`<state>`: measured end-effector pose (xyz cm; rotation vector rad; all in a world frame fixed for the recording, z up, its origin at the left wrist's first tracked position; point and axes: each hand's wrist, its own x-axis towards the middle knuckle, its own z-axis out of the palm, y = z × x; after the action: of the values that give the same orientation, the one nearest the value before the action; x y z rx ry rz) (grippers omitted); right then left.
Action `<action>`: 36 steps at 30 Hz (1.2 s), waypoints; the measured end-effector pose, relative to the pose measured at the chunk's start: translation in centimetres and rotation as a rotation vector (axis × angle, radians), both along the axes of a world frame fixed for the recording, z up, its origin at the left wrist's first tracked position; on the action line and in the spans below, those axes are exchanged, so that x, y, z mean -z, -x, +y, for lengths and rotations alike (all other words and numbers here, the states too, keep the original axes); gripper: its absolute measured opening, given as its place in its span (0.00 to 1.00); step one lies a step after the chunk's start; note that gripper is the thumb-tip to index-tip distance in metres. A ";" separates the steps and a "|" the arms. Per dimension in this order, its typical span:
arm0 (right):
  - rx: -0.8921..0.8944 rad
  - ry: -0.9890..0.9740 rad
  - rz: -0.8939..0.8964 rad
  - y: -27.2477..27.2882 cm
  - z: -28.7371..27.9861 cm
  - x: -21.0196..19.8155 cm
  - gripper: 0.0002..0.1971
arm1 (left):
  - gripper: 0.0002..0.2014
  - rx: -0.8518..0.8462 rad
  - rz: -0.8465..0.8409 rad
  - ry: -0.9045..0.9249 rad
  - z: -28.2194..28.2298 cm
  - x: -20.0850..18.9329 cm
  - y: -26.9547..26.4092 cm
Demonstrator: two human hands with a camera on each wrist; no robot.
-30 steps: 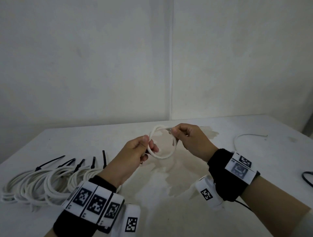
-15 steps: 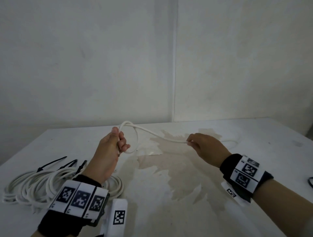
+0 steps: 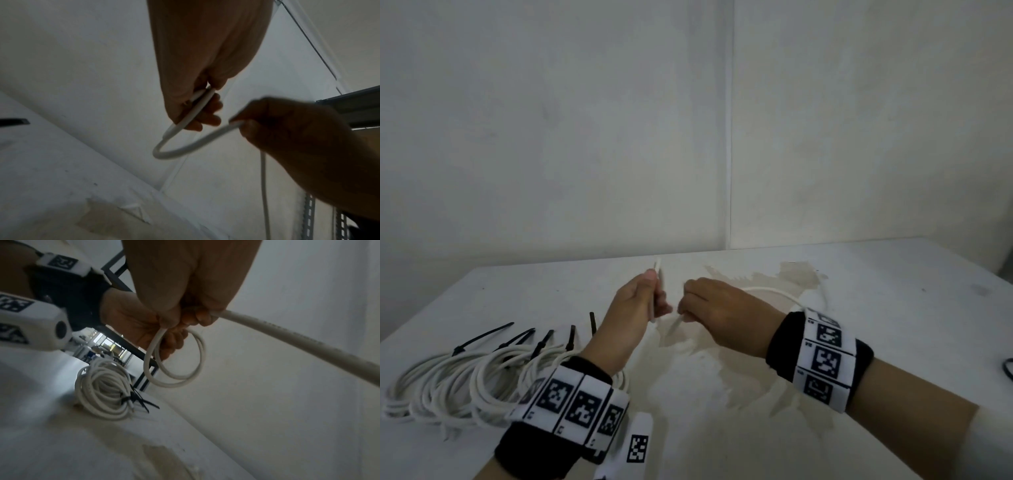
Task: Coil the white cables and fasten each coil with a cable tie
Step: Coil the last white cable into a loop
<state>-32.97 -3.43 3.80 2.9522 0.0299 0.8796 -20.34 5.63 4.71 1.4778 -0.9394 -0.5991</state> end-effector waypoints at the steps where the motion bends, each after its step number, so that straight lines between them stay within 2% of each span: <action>1: -0.008 -0.047 -0.033 -0.5 0.4 -0.2 0.04 | 0.20 0.024 -0.045 -0.018 0.0 0.0 0.5; 3: 0.003 -0.166 -0.079 -1.1 0.6 -0.7 0.09 | 0.21 0.054 -0.109 -0.060 0.0 0.0 1.2; 4: 0.012 -0.233 -0.087 -1.1 0.6 -1.0 0.09 | 0.22 0.070 -0.113 -0.081 0.1 0.0 1.3; 6: 0.055 -0.418 -0.070 -0.8 0.6 -1.6 0.05 | 0.22 0.124 -0.082 -0.109 0.4 0.2 1.3; 8: 0.079 -0.540 -0.033 -0.5 0.4 -1.9 0.06 | 0.21 0.184 0.003 -0.131 0.6 0.1 1.4; 12: 0.051 -0.499 -0.217 0.0 -0.6 -2.2 0.08 | 0.19 0.258 0.106 -0.161 1.0 -0.4 1.7; 17: 0.049 -0.542 -0.275 0.8 -1.8 -2.4 0.06 | 0.20 0.316 0.175 -0.179 1.2 -0.9 2.0; 19: 0.052 -0.579 -0.287 0.7 -1.8 -2.2 0.09 | 0.20 0.327 0.217 -0.181 1.1 -1.1 2.0; 21: 0.075 -0.634 -0.232 0.7 -1.7 -2.1 0.12 | 0.20 0.338 0.248 -0.191 1.2 -1.2 2.1; 23: 0.106 -0.755 -0.107 1.1 -1.4 -2.2 0.10 | 0.20 0.333 0.257 -0.190 1.4 -1.1 2.2; 25: 0.082 -0.905 0.005 1.5 -1.0 -2.3 0.11 | 0.20 0.322 0.264 -0.167 1.6 -1.1 2.2; 27: 0.054 -0.973 0.042 1.9 -0.7 -2.4 0.12 | 0.20 0.326 0.273 -0.163 1.5 -1.1 2.2; 31: 0.066 -1.002 0.126 2.2 -0.6 -3.0 0.11 | 0.20 0.369 0.296 -0.206 1.6 -1.2 2.0; 36: 0.108 -0.964 0.189 2.3 -0.7 -3.7 0.11 | 0.20 0.397 0.229 -0.223 1.7 -1.4 2.0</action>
<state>-35.31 -4.13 7.50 3.8329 -0.7384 0.7248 -22.35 7.36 6.13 1.3854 -1.0152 -1.1702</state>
